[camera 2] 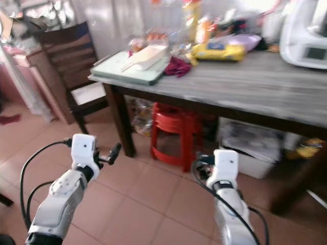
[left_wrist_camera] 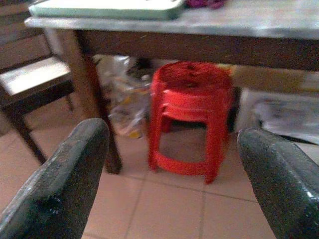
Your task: Setting the table
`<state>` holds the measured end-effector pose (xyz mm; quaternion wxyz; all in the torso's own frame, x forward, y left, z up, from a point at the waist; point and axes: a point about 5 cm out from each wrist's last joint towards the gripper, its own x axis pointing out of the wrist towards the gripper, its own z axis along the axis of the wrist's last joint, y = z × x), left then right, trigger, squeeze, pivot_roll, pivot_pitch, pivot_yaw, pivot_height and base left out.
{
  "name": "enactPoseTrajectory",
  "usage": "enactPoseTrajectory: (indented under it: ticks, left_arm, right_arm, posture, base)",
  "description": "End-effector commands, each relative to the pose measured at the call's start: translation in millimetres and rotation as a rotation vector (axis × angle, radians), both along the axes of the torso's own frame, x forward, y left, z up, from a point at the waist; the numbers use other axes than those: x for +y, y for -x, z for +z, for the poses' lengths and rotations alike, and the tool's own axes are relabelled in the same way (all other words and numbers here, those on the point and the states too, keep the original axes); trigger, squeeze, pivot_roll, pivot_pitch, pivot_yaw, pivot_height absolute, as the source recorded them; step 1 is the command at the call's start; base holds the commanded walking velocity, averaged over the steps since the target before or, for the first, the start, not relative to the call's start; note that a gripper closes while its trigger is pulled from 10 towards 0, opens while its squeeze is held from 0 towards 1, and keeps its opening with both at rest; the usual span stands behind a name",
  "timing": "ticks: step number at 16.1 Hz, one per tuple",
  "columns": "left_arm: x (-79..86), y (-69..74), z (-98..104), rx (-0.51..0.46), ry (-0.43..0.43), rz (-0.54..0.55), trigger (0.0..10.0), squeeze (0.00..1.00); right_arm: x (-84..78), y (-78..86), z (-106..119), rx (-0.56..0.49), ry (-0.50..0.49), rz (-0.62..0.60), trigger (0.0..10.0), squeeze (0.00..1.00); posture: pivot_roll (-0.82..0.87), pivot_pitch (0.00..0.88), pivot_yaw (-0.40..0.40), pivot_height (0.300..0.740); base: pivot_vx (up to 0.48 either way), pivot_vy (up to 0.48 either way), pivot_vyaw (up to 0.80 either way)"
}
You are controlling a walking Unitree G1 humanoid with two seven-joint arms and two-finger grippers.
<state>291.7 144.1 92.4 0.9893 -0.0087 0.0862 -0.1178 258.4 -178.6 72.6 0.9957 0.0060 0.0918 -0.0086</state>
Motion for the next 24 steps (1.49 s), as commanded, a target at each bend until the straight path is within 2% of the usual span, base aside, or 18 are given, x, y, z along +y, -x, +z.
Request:
enactPoseTrajectory:
  ticks: [1, 6, 11, 15, 21, 24]
  left_arm:
    - [7.1, 0.7, -0.4, 0.001, -0.021, 0.021, 10.0, 0.0]
    - [7.4, 0.0, -0.3, -0.003, -0.022, 0.024, 10.0, 0.0]
    - [7.0, 1.1, 7.9, -0.073, 0.017, -0.008, 10.0, 0.0]
    - [4.2, 1.6, 8.4, -0.081, 0.03, -0.034, 10.0, 0.0]
    - [3.4, 3.7, 7.5, -0.078, 0.046, -0.044, 10.0, 0.0]
    - [3.2, 4.8, 5.3, -0.068, 0.05, -0.034, 10.0, 0.0]
  right_arm:
    - [4.7, -1.3, 1.7, -0.008, -0.009, 0.007, 10.0, 0.0]
    - [4.6, -2.1, 2.4, -0.012, -0.003, 0.007, 10.0, 0.0]
    - [2.1, 0.4, 2.4, -0.015, 0.0, 0.0, 10.0, 0.0]
    - [2.5, 0.7, 1.1, -0.005, -0.007, -0.001, 10.0, 0.0]
    - [3.2, 1.2, 0.3, 0.001, -0.011, 0.001, 10.0, 0.0]
    - [3.7, 0.9, 0.0, 0.001, -0.014, 0.005, 10.0, 0.0]
  posture:
    - [-0.12, 0.002, 0.067, 0.74]
    - [-0.12, 0.003, 0.066, 0.74]
    - [-0.12, 0.009, 0.067, 0.74]
    - [-0.12, 0.009, 0.069, 0.74]
    - [-0.12, 0.014, 0.069, 0.74]
    - [-0.12, 0.014, 0.066, 0.74]
  base:
    - [-0.315, 0.0, 0.0]
    - [-0.316, 0.0, 0.0]
    - [0.0, 0.0, 0.0]
    - [0.0, 0.0, 0.0]
    - [0.0, 0.0, -0.78]
    - [0.0, 0.0, -0.31]
